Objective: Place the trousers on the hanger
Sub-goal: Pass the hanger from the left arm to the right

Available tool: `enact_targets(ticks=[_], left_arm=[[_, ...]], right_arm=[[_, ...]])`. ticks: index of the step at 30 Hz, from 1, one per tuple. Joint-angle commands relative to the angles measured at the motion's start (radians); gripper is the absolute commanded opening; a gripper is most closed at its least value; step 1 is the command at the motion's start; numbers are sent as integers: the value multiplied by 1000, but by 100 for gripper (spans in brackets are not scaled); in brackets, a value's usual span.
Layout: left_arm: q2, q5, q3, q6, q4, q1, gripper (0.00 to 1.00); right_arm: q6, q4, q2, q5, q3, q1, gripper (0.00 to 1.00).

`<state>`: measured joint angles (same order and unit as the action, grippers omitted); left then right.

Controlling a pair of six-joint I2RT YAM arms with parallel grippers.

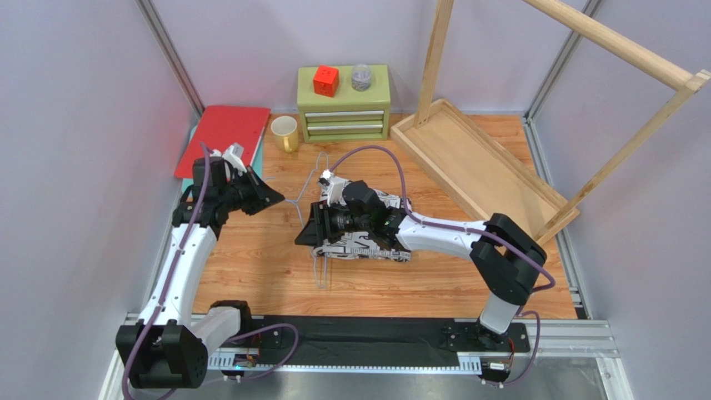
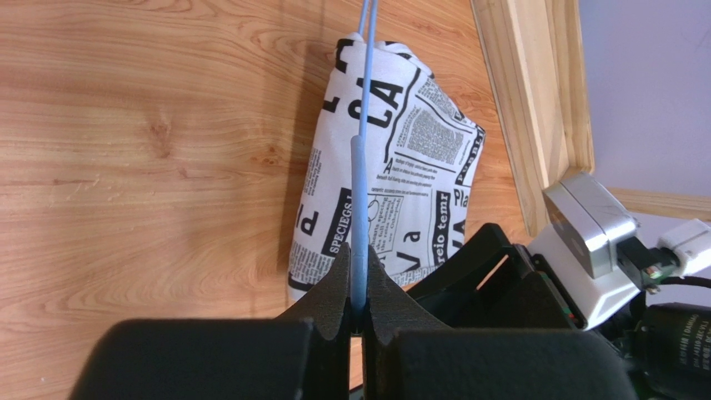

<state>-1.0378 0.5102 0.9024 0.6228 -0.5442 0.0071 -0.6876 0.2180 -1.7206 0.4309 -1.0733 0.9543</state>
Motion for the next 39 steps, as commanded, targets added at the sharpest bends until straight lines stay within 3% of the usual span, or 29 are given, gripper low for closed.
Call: enact_targets(ticks=[1,4,10,13,17,21,24,27,38,39], left_arm=[[42,28,50,52,32,-4,0],[41,30,52,63,36,-4,0],[44,28,59,90,49,-4,0],[33,40,56,126,65,-4,0],[21,40,53,170,78,-2,0],[18,33,67,189,82,-2,0],[5,31,75,187,84,-4,0],[-1,34,78,202,84,-2,0],[-15,37,113,245,81,-4,0],[-16,36,116,249,81,-2,0]], right_arm=[[-9,72,-46,-67,-57,8,53],[-10,69,-57,-86,-65,14,49],[28,17,48,-211,1,4,49],[46,66,101,-263,78,9,52],[92,96,171,-290,110,8,49],[91,83,197,-363,137,23,58],[59,162,164,-359,170,40,58],[62,185,133,-356,165,60,49],[45,233,82,-348,121,84,35],[43,247,82,-347,119,84,23]])
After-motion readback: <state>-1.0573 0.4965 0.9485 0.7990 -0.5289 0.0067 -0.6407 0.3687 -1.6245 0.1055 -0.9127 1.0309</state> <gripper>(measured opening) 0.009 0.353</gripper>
